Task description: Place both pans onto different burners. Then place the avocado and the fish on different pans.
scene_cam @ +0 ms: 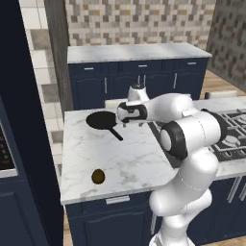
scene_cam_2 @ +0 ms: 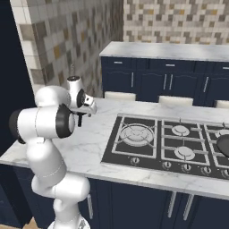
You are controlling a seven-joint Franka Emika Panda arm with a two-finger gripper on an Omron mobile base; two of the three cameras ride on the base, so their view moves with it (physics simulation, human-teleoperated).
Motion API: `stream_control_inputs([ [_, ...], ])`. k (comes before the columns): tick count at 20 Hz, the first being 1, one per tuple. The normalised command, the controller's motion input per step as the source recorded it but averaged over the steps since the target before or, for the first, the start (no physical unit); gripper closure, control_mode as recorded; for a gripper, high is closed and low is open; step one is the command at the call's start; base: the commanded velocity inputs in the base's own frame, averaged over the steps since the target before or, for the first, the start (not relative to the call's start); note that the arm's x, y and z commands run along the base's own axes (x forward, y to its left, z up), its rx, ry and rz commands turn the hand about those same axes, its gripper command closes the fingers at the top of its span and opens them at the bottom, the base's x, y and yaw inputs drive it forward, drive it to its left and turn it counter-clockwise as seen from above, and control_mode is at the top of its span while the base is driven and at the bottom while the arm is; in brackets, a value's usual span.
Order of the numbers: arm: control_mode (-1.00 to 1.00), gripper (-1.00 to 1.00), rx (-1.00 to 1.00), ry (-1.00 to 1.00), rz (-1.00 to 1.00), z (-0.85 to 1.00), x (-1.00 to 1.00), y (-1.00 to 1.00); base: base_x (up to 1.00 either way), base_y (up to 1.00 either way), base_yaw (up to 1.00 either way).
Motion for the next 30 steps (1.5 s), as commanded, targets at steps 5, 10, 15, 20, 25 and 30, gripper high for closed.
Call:
stream_control_inputs([
  [5, -1.00, -1.00, 0.00, 0.00, 0.00, -0.19, 0.06, 0.39, 0.00, 0.00, 0.00],
  [10, -1.00, -1.00, 0.00, 0.00, 0.03, -0.22, 0.13, 0.26, 0.00, 0.00, 0.00],
  [15, -1.00, -1.00, 0.00, 0.00, 0.06, -0.23, 0.28, 0.08, 0.00, 0.00, 0.00],
  [20, -1.00, -1.00, 0.00, 0.00, 0.04, -0.23, 0.31, 0.04, 0.00, 0.00, 0.00],
  [25, -1.00, -1.00, 0.00, 0.00, 0.02, -0.18, 0.23, 0.11, 0.00, 0.00, 0.00],
  [30, -1.00, -1.00, 0.00, 0.00, 0.01, -0.19, 0.19, 0.13, 0.00, 0.00, 0.00],
])
